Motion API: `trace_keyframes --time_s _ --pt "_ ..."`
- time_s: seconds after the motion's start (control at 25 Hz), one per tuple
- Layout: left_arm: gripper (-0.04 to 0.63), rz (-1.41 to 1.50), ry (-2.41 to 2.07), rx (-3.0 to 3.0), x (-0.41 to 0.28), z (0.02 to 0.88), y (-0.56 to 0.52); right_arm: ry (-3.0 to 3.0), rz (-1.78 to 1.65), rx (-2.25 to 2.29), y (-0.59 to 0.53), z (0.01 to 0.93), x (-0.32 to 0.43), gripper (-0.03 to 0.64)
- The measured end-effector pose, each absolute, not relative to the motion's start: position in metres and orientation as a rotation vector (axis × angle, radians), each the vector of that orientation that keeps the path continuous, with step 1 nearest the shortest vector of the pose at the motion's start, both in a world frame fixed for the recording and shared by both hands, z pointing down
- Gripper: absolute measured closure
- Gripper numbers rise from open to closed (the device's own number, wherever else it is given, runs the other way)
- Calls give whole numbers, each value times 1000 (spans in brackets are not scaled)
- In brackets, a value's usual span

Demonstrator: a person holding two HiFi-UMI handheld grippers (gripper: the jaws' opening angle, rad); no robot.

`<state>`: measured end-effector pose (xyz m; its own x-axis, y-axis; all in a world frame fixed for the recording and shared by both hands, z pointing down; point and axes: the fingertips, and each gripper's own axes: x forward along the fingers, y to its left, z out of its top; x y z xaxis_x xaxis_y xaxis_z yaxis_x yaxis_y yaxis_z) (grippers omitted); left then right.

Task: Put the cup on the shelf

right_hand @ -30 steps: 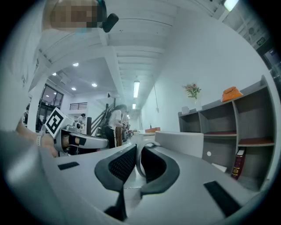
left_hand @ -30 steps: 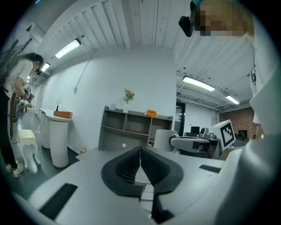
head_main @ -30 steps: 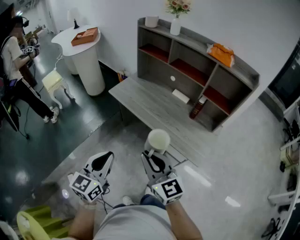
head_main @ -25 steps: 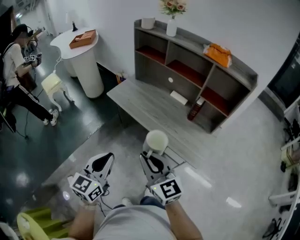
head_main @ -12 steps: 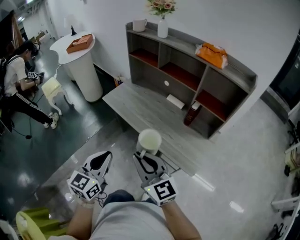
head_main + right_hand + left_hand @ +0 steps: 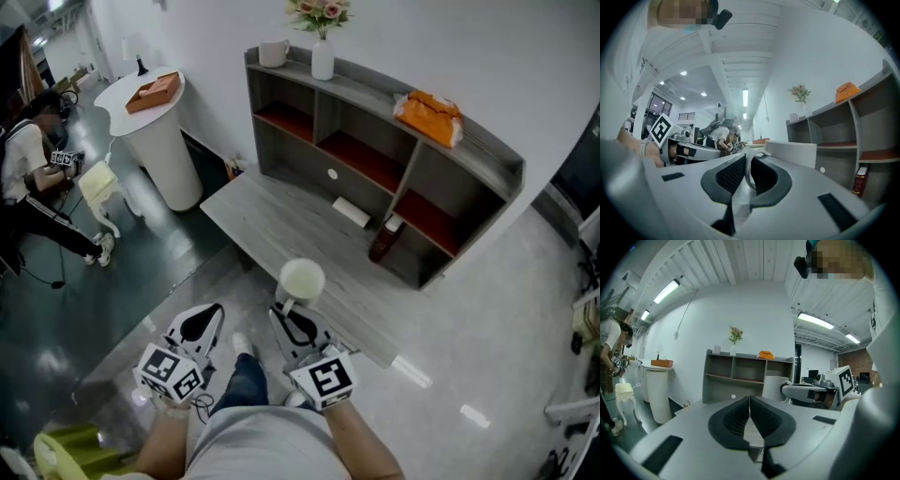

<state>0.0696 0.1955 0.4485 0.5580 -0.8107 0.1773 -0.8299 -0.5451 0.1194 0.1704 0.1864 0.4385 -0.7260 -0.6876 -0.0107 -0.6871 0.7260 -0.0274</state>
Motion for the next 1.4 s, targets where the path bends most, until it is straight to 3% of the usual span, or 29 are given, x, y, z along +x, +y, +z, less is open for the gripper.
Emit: trace_keyframes --time_s 0.72,1.4 --pt "578 86 -1254 2594 -34 465 12 2926 -88 -1304 6 461 74 574" --pt "578 29 -1203 2615 -140 453 -93 2904 58 -1393 -140 415 -12 574"
